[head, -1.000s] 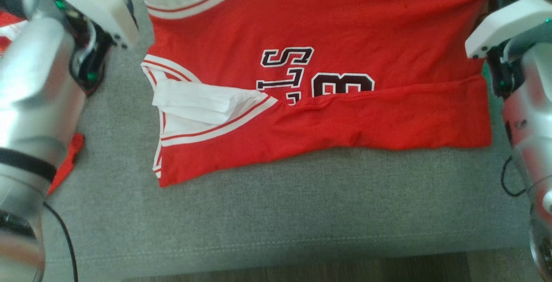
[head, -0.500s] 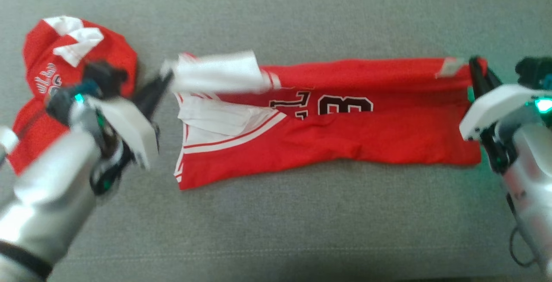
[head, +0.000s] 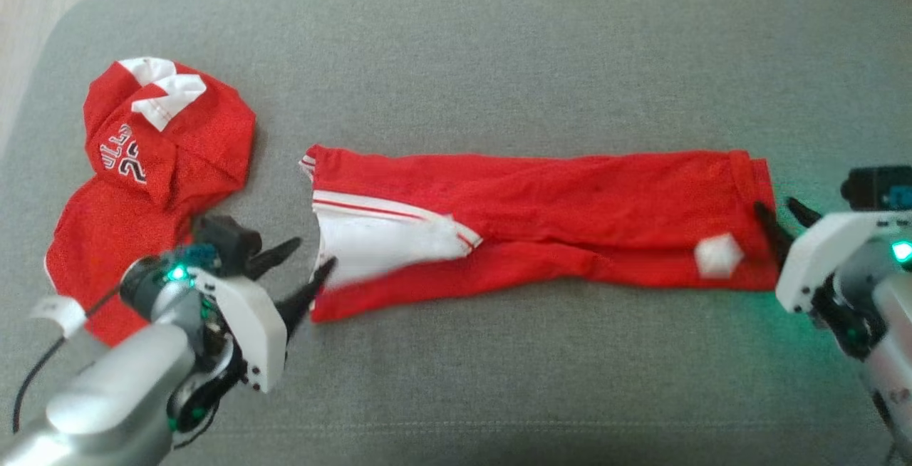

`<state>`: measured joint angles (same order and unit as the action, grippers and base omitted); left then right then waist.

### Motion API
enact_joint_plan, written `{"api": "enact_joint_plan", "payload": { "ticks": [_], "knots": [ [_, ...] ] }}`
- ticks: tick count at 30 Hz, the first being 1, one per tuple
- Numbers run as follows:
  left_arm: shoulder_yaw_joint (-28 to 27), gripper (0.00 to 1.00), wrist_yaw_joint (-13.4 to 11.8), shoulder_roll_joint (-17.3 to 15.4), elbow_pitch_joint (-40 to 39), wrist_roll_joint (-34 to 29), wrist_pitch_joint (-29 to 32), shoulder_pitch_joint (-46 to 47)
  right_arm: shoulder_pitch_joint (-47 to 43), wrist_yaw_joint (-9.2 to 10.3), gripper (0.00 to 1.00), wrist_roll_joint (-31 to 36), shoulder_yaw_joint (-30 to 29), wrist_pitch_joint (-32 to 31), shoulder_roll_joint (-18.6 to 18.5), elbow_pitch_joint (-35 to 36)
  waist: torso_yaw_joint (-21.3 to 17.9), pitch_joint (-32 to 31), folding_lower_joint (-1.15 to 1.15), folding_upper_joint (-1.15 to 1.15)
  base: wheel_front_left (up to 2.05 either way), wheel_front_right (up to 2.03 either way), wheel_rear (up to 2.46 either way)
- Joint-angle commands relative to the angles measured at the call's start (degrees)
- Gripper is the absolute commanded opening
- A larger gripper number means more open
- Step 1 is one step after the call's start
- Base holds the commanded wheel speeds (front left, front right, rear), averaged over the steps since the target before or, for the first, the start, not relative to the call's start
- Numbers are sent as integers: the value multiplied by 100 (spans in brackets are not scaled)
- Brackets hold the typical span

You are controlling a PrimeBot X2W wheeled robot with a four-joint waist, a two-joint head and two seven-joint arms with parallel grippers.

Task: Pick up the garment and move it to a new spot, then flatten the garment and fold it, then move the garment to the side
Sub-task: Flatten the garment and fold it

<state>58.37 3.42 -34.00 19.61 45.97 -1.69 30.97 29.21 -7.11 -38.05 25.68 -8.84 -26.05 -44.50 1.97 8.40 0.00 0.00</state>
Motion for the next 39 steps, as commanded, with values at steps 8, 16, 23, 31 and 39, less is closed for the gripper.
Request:
{"api": "enact_joint_plan", "payload": {
  "ticks": [8,16,23,31,39],
  "knots": [
    [-654,100,-592,-12,-88,283,-743,-223,-371,-37,100,-30,-727,298,-235,760,-90,-298,0,0,0,0,0],
    [-2659,100,-986,878,-537,812,-1326,-850,-1039,-37,100,369,-1758,1227,597,1770,-48,-457,0,0,0,0,0],
    [-4601,100,-364,2256,-1292,-744,-1330,-2003,-1827,-37,100,1207,-2395,1780,1451,2630,46,-453,0,0,0,0,0],
    [-5433,100,230,3026,-1305,-1640,-1330,-2489,-2124,-37,100,1788,-2917,1809,1900,2927,126,-317,0,0,0,0,0],
    [-5479,100,388,3107,-1085,-1872,-1331,-2328,-1672,-37,100,2140,-3827,1169,2241,2286,307,-14,0,0,0,0,0]
  ]
}}
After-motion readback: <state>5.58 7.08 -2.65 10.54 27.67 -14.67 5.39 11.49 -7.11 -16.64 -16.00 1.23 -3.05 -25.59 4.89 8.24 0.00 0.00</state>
